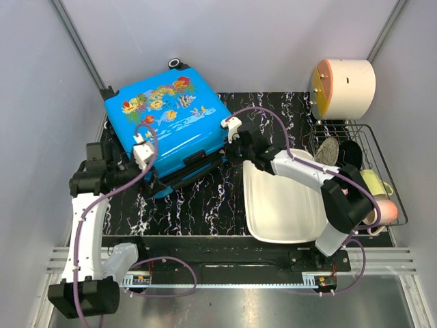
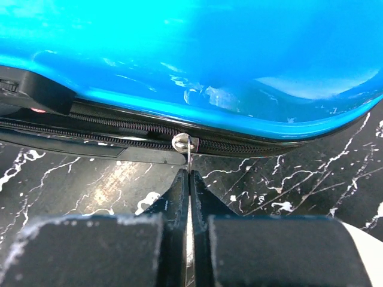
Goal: Open, take out, and arrange the luggage
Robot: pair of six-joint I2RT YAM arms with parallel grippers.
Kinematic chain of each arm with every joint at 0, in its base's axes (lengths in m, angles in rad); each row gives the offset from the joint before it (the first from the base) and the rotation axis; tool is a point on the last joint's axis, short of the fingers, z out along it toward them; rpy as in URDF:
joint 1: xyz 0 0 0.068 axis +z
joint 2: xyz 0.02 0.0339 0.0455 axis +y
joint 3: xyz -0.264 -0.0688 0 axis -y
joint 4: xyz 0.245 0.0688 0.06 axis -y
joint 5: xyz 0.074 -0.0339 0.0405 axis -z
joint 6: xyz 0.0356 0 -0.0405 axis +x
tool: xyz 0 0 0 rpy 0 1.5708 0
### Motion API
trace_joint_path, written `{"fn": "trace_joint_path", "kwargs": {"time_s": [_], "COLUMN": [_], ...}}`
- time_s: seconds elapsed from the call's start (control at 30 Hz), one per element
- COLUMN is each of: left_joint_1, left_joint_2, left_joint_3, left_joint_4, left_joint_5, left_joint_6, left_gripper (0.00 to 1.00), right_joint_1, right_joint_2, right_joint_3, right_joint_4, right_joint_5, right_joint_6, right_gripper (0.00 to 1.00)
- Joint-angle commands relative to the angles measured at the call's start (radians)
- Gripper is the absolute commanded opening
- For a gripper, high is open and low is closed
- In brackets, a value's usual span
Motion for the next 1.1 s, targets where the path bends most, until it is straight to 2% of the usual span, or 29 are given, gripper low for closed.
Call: {"fn": "trace_joint_path", "kwargs": {"time_s": [0.0, 0.1, 0.33, 0.53, 0.67, 0.73, 1.07], "left_joint_1": [-0.152, -0.262, -0.566, -0.733, -0.779, -0.785, -0.802], "left_joint_2": [-0.015, 0.0, 0.04, 0.17, 0.23, 0.258, 0.474], "left_joint_3": [-0.027, -0.049, -0.135, -0.17, -0.207, -0.207, -0.227], "left_joint_4": [-0.034, 0.029, 0.363, 0.513, 0.642, 0.681, 0.75], "left_joint_5": [-0.032, -0.088, -0.321, -0.485, -0.635, -0.664, -0.859], "left_joint_6": [0.225, 0.204, 0.038, -0.045, -0.077, -0.09, -0.097], "left_gripper": [0.85, 0.84, 0.77, 0.67, 0.67, 0.67, 0.68], "right_joint_1": [-0.029, -0.04, -0.074, -0.08, -0.08, -0.081, -0.081], "right_joint_2": [-0.025, -0.031, -0.054, -0.037, -0.032, -0.034, -0.034], "right_joint_3": [0.009, -0.005, -0.05, -0.04, -0.042, -0.047, -0.051], "right_joint_4": [0.101, 0.13, 0.147, 0.139, 0.139, 0.142, 0.144], "right_joint_5": [-0.178, -0.207, -0.195, -0.144, -0.135, -0.138, -0.089], "right_joint_6": [0.042, 0.05, 0.057, 0.082, 0.1, 0.105, 0.125], "right_gripper": [0.0, 0.0, 0.0, 0.0, 0.0, 0.0, 0.0]}}
